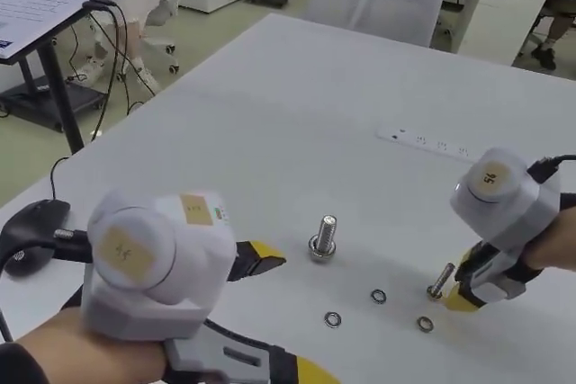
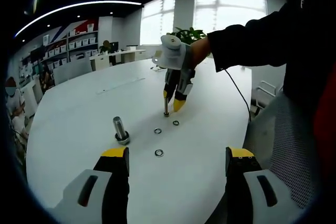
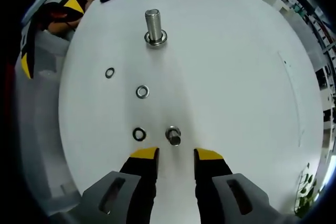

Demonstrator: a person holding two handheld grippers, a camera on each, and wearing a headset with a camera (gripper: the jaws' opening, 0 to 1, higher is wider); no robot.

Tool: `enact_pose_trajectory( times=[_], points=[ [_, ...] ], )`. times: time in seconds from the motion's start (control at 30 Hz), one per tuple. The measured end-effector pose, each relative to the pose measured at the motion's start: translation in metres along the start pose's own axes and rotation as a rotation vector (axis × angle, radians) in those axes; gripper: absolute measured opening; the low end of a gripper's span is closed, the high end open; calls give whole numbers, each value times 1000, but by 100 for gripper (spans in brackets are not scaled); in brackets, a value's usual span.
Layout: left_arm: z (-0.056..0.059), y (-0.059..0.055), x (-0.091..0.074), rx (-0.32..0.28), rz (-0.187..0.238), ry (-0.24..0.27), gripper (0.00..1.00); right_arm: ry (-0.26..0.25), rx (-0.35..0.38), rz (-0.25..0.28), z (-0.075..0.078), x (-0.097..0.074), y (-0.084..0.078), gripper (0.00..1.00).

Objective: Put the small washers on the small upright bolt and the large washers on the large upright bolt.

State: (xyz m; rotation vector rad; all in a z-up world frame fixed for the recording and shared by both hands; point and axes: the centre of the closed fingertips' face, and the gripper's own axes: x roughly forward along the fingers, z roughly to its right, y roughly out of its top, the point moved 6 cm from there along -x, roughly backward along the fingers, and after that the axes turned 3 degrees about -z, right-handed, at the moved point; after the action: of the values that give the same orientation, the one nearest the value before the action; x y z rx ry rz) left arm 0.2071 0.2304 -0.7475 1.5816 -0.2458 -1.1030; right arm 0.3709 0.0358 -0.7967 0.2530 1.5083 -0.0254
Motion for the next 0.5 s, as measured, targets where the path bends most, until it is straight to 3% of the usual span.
enact_pose_trajectory(
  times=[0.5],
  points=[
    [0,2,1,6,6,-4,74,1,25,9,-14,-8,-13,28]
  ],
)
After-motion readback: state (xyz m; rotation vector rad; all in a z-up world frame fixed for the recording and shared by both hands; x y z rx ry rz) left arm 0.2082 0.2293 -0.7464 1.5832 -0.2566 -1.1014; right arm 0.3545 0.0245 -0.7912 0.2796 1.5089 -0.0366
